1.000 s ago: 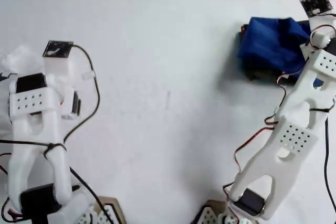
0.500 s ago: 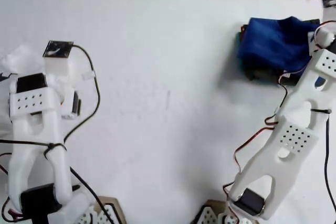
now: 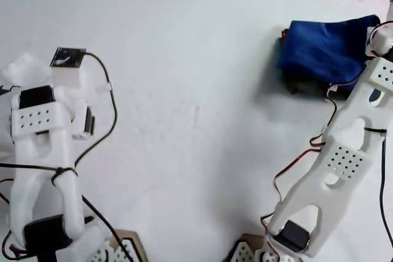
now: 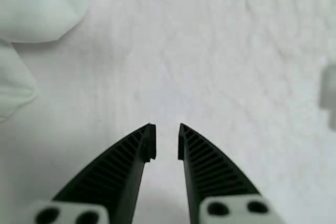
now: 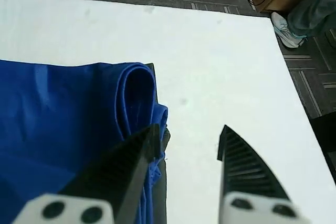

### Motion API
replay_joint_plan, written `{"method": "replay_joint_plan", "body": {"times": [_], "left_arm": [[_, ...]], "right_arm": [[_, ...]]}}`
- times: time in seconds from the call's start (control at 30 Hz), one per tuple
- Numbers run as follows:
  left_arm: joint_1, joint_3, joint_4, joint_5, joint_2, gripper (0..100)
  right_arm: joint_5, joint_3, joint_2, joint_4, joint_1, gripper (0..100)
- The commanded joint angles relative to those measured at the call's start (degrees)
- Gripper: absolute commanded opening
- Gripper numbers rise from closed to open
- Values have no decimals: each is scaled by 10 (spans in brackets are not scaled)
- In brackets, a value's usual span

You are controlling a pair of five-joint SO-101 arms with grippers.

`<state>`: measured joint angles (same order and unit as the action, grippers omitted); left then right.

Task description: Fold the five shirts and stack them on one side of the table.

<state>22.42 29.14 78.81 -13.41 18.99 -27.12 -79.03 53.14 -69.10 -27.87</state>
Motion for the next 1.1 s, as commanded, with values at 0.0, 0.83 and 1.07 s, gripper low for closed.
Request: {"method": "replay_joint_plan", "body": {"times": [0.0,0.83,1.07], "left_arm": [[4,-1,-9,-4,23,100],[4,-1,-4,-5,23,99],[4,-1,-4,-5,23,99]], "right_arm": [[40,-40,-69,-7,11,115],[61,-50,90,135,16,18],[61,-47,149,190,-30,18]]}}
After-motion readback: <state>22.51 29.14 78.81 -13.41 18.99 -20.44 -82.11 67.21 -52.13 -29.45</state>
